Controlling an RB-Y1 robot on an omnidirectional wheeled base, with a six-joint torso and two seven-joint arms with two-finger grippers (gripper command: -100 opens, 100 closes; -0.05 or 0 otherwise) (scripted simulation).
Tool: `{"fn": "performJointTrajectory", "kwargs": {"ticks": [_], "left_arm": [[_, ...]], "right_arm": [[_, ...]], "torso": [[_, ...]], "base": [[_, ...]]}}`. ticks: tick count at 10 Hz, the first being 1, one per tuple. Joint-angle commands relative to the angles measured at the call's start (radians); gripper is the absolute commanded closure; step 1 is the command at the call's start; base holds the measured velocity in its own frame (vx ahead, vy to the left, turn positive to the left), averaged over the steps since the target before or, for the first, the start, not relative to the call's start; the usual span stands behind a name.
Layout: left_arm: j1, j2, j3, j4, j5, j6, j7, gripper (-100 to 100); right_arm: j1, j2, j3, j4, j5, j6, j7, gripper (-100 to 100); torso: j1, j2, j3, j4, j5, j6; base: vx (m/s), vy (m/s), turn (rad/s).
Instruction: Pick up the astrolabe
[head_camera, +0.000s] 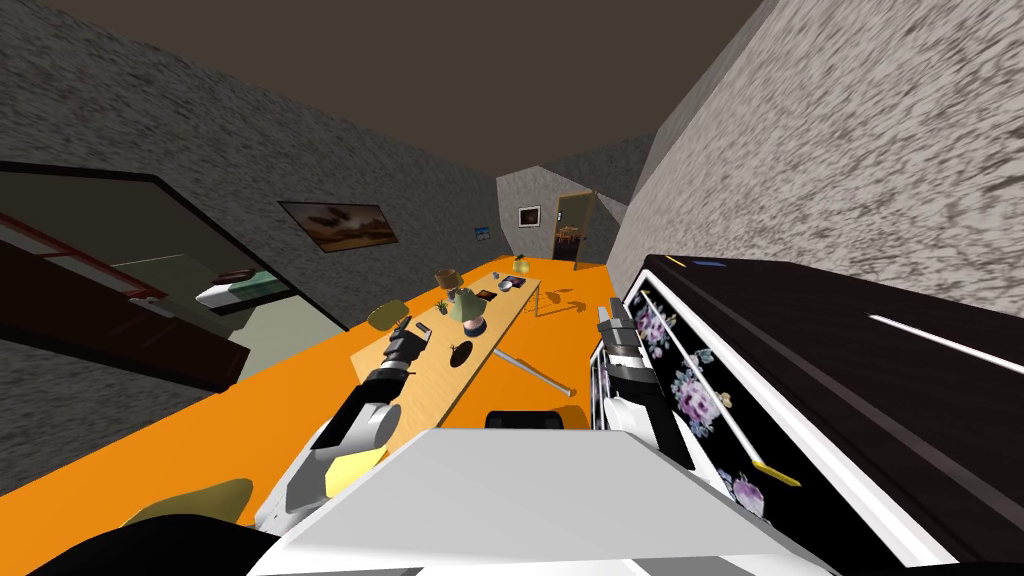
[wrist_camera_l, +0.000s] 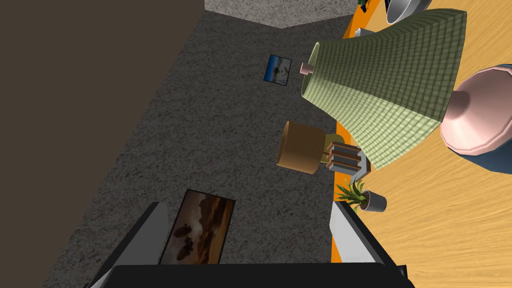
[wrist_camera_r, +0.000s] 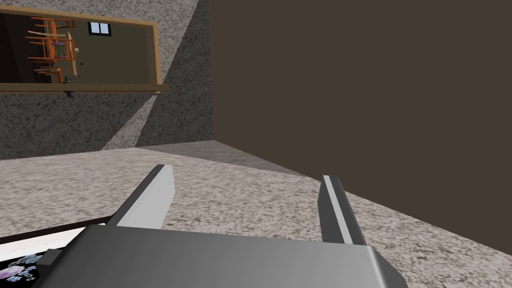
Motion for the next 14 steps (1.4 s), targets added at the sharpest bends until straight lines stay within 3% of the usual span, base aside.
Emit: {"fn": "performJointTrajectory", "kwargs": {"ticks": [1,2,4,5,7,10,11,12,14], "left_arm": [[0.015,0.008,0.004,0.006,0.014,0.038,0.013,-100],[0.019,0.032,0.018,0.027,0.046,0.072,0.038,-100],[0.019,0.032,0.018,0.027,0.046,0.101,0.038,-100],[0.023,0.056,0.033,0.049,0.078,0.138,0.063,-100],[0.023,0.056,0.033,0.049,0.078,0.166,0.063,-100],[0.033,0.103,0.061,0.092,0.145,0.271,0.114,-100],[0.033,0.103,0.061,0.092,0.145,0.300,0.114,-100],[0.038,0.126,0.074,0.113,0.179,0.332,0.139,-100],[0.038,0.126,0.074,0.113,0.179,0.367,0.139,-100]], "right_arm": [[0.000,0.000,0.000,0.000,0.000,0.000,0.000,0],[0.000,0.000,0.000,0.000,0.000,0.000,0.000,0],[0.000,0.000,0.000,0.000,0.000,0.000,0.000,0],[0.000,0.000,0.000,0.000,0.000,0.000,0.000,0],[0.000,0.000,0.000,0.000,0.000,0.000,0.000,0],[0.000,0.000,0.000,0.000,0.000,0.000,0.000,0],[0.000,0.000,0.000,0.000,0.000,0.000,0.000,0],[0.000,0.000,0.000,0.000,0.000,0.000,0.000,0],[0.000,0.000,0.000,0.000,0.000,0.000,0.000,0]], "torso": [[0.000,0.000,0.000,0.000,0.000,0.000],[0.000,0.000,0.000,0.000,0.000,0.000],[0.000,-0.001,0.000,0.000,0.000,0.000],[0.000,0.000,0.000,0.000,0.000,0.000],[0.000,0.000,0.000,0.000,0.000,0.000],[0.000,0.000,0.000,0.000,0.000,0.000],[0.000,-0.001,0.000,0.000,0.000,0.000],[-0.001,0.000,0.000,0.000,0.000,0.000],[-0.001,0.000,0.000,0.000,0.000,0.000]], "base": [[0.030,0.001,0.006],[0.041,0.001,0.006],[0.026,-0.001,-0.008],[0.028,-0.002,-0.015],[0.019,-0.001,-0.008],[0.031,-0.004,-0.023],[0.034,-0.005,-0.028],[0.034,-0.003,-0.014],[0.017,-0.003,-0.020]]}}
